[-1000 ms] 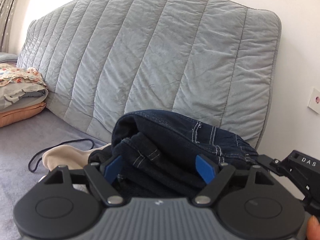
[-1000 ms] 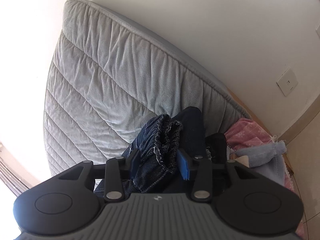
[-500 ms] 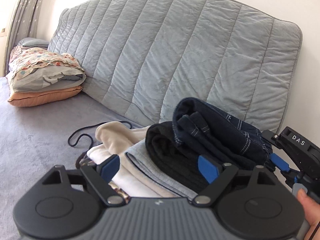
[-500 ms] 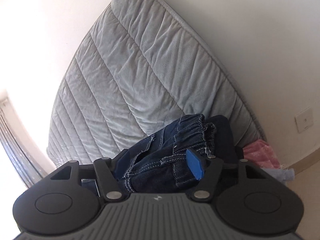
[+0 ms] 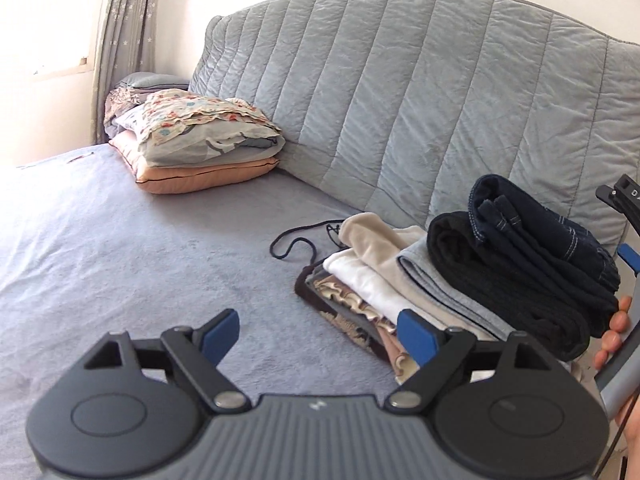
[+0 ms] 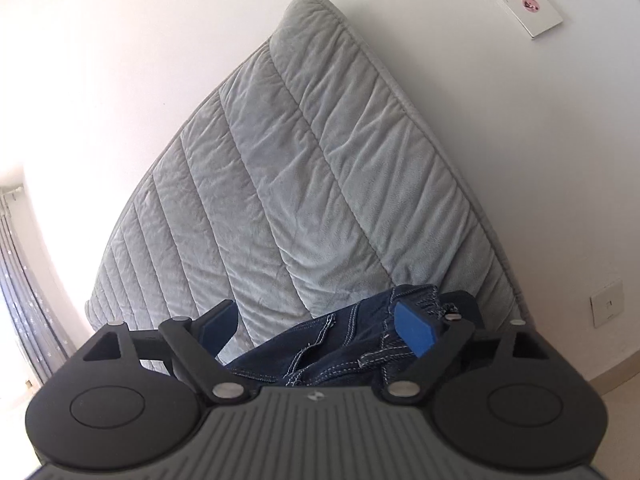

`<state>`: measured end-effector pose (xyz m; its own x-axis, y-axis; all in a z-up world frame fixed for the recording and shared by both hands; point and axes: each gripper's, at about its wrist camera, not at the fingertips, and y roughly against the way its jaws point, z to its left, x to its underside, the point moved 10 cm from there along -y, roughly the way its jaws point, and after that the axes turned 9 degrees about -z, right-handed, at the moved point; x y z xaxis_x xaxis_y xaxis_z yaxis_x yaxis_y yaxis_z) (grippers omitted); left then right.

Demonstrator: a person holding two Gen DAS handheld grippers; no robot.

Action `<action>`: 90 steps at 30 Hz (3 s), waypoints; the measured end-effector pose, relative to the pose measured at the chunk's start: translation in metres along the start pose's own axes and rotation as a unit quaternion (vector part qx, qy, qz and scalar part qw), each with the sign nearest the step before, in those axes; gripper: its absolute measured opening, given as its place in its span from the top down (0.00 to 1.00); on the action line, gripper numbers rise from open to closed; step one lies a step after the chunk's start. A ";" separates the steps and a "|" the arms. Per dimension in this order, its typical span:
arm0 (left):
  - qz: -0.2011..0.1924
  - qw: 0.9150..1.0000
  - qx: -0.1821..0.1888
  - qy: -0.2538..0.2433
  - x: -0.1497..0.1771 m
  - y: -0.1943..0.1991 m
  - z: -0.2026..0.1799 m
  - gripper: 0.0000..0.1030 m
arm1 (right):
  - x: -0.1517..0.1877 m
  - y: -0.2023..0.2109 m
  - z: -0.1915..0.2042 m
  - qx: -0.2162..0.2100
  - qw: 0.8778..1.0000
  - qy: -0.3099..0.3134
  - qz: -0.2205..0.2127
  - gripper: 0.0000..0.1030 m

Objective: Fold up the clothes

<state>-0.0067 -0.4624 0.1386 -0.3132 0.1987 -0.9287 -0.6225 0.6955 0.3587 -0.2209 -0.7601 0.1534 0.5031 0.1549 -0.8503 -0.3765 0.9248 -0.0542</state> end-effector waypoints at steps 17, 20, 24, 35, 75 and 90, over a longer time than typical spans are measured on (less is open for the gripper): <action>-0.067 0.987 -0.147 -0.025 -0.003 0.182 0.131 0.06 | -0.034 0.080 0.105 -0.105 0.991 0.080 -0.034 0.00; -0.077 0.978 -0.194 -0.021 -0.002 0.223 0.168 0.05 | -0.048 0.105 0.132 -0.150 0.987 0.052 -0.036 0.00; -0.082 0.967 -0.239 -0.010 0.003 0.264 0.202 0.04 | -0.061 0.151 0.176 -0.223 0.973 0.038 -0.041 0.00; -0.060 0.947 -0.316 0.019 0.038 0.299 0.260 0.00 | 0.091 0.316 0.321 -0.495 0.840 0.079 0.210 0.00; 0.050 0.920 -0.366 0.133 0.242 0.191 0.388 0.00 | 0.399 0.438 0.315 -0.434 0.752 0.317 0.382 0.00; 0.050 0.929 -0.343 0.126 0.238 0.181 0.399 0.00 | 0.406 0.418 0.320 -0.413 0.772 0.307 0.373 0.00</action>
<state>0.0926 -0.0137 -0.0556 -0.4980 0.0110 -0.8671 -0.8653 0.0606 0.4976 0.0748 -0.1995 -0.0464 -0.4619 0.1104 -0.8800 -0.8782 0.0818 0.4712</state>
